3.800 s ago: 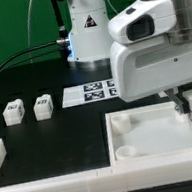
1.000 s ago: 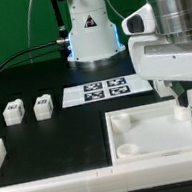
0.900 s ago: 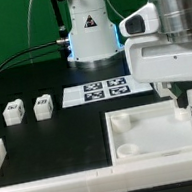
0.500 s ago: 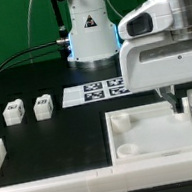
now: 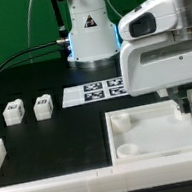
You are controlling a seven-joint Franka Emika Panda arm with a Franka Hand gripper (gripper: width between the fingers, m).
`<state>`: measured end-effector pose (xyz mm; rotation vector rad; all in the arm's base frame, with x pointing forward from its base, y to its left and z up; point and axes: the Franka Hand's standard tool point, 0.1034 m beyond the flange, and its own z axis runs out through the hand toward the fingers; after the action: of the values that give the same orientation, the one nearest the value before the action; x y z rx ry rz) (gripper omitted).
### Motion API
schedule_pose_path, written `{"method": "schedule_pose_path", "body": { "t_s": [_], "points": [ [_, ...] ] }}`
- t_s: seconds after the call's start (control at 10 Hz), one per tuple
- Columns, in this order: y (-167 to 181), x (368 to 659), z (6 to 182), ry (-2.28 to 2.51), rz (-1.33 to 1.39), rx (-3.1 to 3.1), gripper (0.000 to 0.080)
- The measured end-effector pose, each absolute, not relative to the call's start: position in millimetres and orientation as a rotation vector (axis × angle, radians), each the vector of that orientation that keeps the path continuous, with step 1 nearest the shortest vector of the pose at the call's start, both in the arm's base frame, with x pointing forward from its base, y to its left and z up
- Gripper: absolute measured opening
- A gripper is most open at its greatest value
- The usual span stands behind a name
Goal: Assemble one leg
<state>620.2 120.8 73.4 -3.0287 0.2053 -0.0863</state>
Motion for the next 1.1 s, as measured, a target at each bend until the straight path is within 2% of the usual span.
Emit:
{"method": "schedule_pose_path", "body": {
  "t_s": [0.1,0.6,1.1],
  "points": [
    [119.5,620.1,73.1,0.206,-0.086,-3.03,0.0296],
    [117.3,620.1,72.1,0.262,-0.082,-3.023,0.0298],
    [117.0,616.6,70.7,1.176,-0.032,-2.77,0.0298]
  ]
}}
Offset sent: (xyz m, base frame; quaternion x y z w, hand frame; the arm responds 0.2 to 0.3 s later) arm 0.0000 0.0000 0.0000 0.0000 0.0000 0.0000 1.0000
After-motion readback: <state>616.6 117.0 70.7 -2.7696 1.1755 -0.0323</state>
